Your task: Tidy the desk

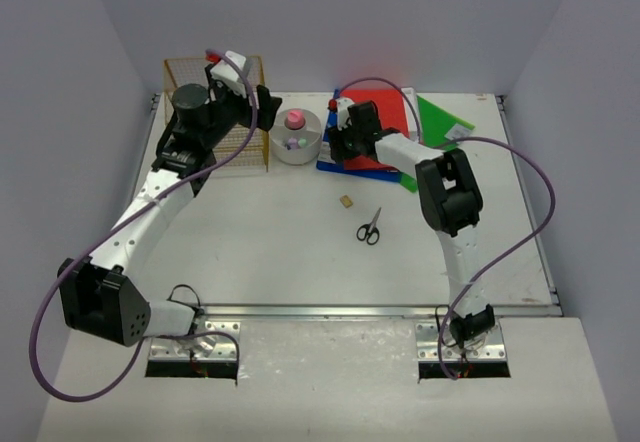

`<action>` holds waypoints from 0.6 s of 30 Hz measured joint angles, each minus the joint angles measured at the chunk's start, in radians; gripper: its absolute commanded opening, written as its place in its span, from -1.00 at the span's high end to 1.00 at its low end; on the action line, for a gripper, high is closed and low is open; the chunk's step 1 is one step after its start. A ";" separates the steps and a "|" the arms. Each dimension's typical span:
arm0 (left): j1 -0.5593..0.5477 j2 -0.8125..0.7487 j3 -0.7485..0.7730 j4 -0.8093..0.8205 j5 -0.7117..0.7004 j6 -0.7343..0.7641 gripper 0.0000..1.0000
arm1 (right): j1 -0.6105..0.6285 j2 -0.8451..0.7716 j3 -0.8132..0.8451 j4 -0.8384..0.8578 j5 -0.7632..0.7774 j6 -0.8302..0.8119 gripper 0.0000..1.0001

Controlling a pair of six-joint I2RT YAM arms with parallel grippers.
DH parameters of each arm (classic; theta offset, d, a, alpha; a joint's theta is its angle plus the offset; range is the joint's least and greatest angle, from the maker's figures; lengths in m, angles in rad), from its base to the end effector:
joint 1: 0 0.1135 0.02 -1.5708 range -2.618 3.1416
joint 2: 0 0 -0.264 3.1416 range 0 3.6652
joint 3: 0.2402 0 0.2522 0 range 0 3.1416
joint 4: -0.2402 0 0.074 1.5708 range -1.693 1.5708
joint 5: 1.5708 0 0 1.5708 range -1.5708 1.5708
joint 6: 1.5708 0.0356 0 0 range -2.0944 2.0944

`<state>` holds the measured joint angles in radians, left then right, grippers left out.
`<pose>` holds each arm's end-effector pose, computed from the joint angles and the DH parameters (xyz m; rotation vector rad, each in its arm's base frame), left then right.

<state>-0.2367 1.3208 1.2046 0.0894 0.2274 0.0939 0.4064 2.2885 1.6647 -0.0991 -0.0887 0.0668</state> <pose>0.3030 -0.0813 0.3976 0.4373 1.5438 -0.2924 0.4668 0.2043 0.1456 -0.4367 2.2731 0.3447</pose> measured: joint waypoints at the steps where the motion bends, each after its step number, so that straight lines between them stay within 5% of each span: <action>1: 0.000 -0.010 -0.010 -0.015 -0.002 0.002 -0.61 | 0.001 0.014 0.009 0.011 0.010 -0.009 -0.03; 6: 0.000 -0.033 -0.038 -0.071 -0.006 0.010 -0.61 | 0.004 0.055 0.018 0.065 0.038 -0.078 0.15; 8: 0.000 -0.033 -0.042 -0.081 -0.006 0.012 -0.62 | 0.004 0.054 0.018 0.086 0.045 -0.102 0.36; 11: 0.000 -0.033 -0.043 -0.088 -0.006 0.014 -0.62 | 0.004 0.054 0.013 0.096 0.055 -0.128 1.00; 18: 0.000 -0.033 -0.045 -0.085 0.008 0.035 -0.58 | 0.000 -0.061 -0.124 0.080 0.047 -0.145 1.00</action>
<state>-0.2367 1.2882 1.1597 0.0045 0.2359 0.1294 0.4062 2.2279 1.5408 -0.0196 -0.0419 -0.0786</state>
